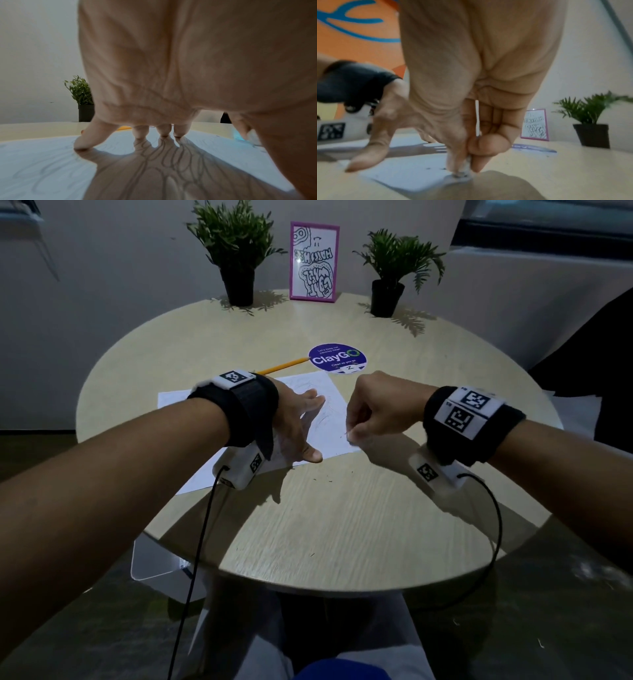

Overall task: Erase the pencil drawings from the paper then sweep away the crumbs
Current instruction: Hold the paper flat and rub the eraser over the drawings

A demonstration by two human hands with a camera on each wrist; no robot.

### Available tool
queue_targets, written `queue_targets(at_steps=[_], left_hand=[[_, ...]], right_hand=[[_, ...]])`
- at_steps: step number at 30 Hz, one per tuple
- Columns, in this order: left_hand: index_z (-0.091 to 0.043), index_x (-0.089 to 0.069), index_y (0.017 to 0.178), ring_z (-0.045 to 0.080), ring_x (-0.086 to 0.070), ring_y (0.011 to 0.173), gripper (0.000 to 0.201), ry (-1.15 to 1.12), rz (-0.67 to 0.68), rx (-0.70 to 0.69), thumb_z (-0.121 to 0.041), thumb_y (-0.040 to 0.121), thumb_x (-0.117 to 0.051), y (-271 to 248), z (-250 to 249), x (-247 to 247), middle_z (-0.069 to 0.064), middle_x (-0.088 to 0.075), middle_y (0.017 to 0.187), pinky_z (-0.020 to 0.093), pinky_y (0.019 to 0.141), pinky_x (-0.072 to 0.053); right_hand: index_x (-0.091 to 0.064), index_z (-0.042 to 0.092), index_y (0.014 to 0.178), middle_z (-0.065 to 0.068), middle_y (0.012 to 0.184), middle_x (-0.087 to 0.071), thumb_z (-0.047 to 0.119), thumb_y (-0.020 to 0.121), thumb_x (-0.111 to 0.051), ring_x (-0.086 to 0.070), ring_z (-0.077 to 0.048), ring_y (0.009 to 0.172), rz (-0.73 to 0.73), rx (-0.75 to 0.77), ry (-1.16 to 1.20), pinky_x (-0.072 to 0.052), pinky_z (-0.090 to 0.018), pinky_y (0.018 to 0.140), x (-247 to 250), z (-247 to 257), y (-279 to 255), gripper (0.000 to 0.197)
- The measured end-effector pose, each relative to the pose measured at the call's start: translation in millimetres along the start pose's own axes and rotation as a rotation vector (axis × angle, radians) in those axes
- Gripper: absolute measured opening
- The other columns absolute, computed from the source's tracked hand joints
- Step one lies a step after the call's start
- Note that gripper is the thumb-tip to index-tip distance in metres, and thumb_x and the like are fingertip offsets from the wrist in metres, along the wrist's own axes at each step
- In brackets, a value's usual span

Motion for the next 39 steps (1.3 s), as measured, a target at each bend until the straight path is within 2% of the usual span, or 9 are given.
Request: queue_targets(at_steps=[5,8,12,16,19,25,30,33,39], left_hand=[[-0.036,0.014,0.156,0.025,-0.005,0.154,0.125,-0.002,-0.023,-0.002,-0.087,0.067,-0.058,-4,-1,1,-0.016,0.017,0.163,0.051,0.121,-0.015],[-0.037,0.015,0.156,0.025,0.000,0.154,0.127,-0.018,-0.008,-0.034,-0.087,0.066,-0.060,-5,-3,0,-0.015,0.018,0.163,0.054,0.122,-0.013],[-0.041,0.005,0.157,0.015,0.005,0.153,0.127,-0.091,0.033,-0.126,-0.083,0.062,-0.067,-16,-8,-4,-0.018,0.014,0.164,0.052,0.123,-0.005],[-0.043,-0.036,0.147,0.017,-0.036,0.140,0.102,-0.190,-0.111,-0.133,-0.083,0.060,-0.070,-19,-10,17,-0.013,-0.032,0.156,0.045,0.116,-0.031],[-0.031,-0.043,0.140,0.019,-0.051,0.121,0.099,-0.227,-0.214,-0.110,-0.078,0.059,-0.074,-17,-20,24,-0.006,-0.048,0.139,0.045,0.105,-0.044],[-0.025,-0.024,0.150,0.024,-0.034,0.141,0.130,-0.208,-0.106,-0.045,-0.086,0.047,-0.074,-14,-18,6,-0.009,-0.027,0.155,0.053,0.111,-0.036],[-0.030,0.004,0.157,0.025,-0.017,0.150,0.129,-0.053,-0.053,-0.042,-0.080,0.064,-0.070,-23,-21,7,-0.009,-0.005,0.165,0.053,0.117,-0.025],[-0.035,0.005,0.157,0.026,-0.006,0.153,0.123,-0.039,-0.046,-0.075,-0.077,0.068,-0.068,-25,-28,9,-0.008,0.000,0.166,0.054,0.119,-0.017],[-0.031,0.014,0.157,0.027,0.003,0.154,0.136,-0.033,-0.007,-0.050,-0.085,0.059,-0.064,-18,-22,2,-0.006,0.016,0.166,0.058,0.120,-0.012]], right_hand=[[-0.080,0.018,0.074,0.008,0.060,-0.067,0.020,0.075,-0.081,-0.059,-0.007,0.059,-0.114,-0.051,-0.013,-0.043,-0.019,0.054,10,-12,2,0.002],[-0.079,0.020,0.074,0.007,0.064,-0.070,0.021,0.077,-0.079,-0.063,-0.009,0.065,-0.077,-0.047,0.036,-0.049,-0.026,0.061,5,-10,-3,0.003],[-0.079,0.023,0.077,0.015,0.069,-0.072,0.024,0.079,-0.078,-0.065,0.000,0.069,0.040,-0.014,0.094,-0.047,-0.017,0.059,-7,-6,-7,0.003],[-0.079,0.024,0.078,0.014,0.071,-0.073,0.027,0.080,-0.079,-0.067,-0.002,0.070,0.096,0.016,0.097,-0.053,-0.025,0.065,-11,6,-8,0.004],[-0.079,0.025,0.081,0.011,0.074,-0.075,0.032,0.081,-0.080,-0.070,-0.010,0.072,0.191,0.059,0.130,-0.056,-0.030,0.070,-21,19,-9,0.007],[-0.081,0.024,0.083,0.010,0.069,-0.071,0.030,0.079,-0.083,-0.060,0.000,0.064,-0.065,0.034,0.057,-0.044,-0.024,0.060,14,-1,3,0.007],[-0.080,0.023,0.085,0.007,0.072,-0.073,0.024,0.080,-0.081,-0.061,-0.002,0.062,-0.062,0.084,0.020,-0.041,-0.017,0.054,6,12,18,0.006],[-0.081,0.022,0.086,0.005,0.075,-0.074,0.021,0.080,-0.080,-0.062,-0.005,0.064,-0.106,0.101,0.017,-0.048,-0.028,0.059,6,18,26,0.007],[-0.081,0.023,0.088,0.011,0.078,-0.075,0.027,0.083,-0.080,-0.067,-0.002,0.071,0.127,0.144,0.007,-0.055,-0.026,0.067,-10,27,13,0.007]])
Point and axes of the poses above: each hand's wrist, its own y-axis towards the middle knuckle, its own x-axis out of the back of the hand, z = x × y, the point moved 10 cm from there along y, towards the middle knuckle
